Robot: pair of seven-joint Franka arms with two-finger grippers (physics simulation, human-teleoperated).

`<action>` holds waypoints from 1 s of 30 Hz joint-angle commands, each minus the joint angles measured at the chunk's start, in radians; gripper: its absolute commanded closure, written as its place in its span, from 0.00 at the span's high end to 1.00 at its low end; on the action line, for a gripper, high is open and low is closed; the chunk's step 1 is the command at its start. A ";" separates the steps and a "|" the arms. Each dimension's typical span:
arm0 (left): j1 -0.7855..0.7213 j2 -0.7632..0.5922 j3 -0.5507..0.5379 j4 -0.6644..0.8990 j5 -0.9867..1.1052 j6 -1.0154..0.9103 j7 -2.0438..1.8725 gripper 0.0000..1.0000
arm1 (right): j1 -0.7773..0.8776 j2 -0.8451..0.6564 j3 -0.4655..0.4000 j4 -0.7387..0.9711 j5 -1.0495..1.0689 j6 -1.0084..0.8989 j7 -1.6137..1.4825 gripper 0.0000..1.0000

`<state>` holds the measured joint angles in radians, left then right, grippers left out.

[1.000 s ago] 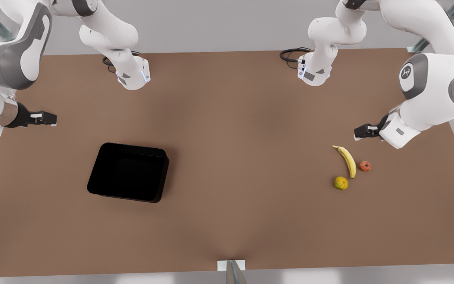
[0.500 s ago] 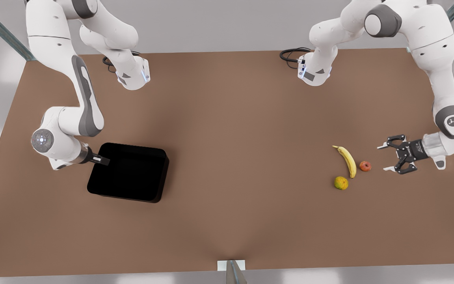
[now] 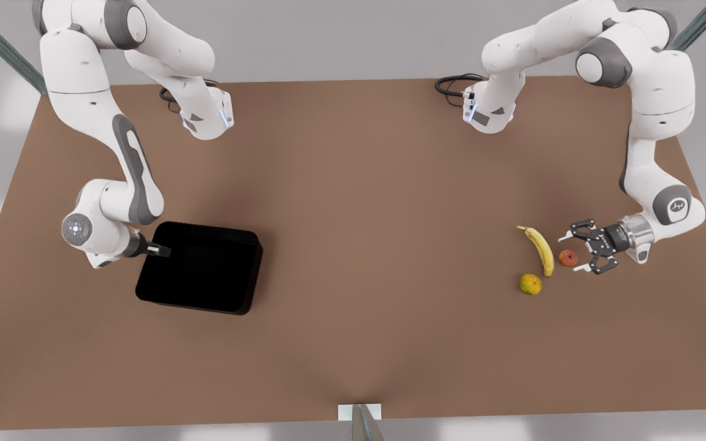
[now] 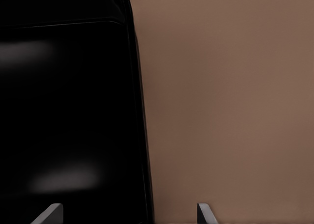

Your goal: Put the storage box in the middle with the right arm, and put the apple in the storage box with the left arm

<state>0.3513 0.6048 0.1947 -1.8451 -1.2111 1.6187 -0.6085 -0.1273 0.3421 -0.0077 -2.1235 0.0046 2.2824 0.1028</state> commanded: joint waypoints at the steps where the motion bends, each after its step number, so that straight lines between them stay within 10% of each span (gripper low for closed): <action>1: 0.008 0.003 0.000 0.000 -0.011 0.003 0.001 1.00 | 0.000 0.005 0.002 0.000 0.000 0.002 0.000 1.00; 10: 0.038 0.101 0.008 -0.002 -0.036 0.038 0.009 1.00 | 0.002 0.054 0.000 -0.018 -0.001 0.026 0.000 1.00; 15: 0.044 0.119 0.023 0.004 -0.057 0.049 -0.002 1.00 | 0.000 0.049 0.002 -0.027 -0.005 0.025 -0.035 0.48; 30: 0.051 0.194 0.041 0.003 -0.113 0.081 0.024 1.00 | -0.002 0.064 0.003 -0.020 -0.006 0.015 -0.068 0.24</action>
<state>0.4034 0.8005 0.2363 -1.8423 -1.3185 1.7009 -0.5727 -0.1288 0.4066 -0.0046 -2.1421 -0.0016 2.2944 0.0353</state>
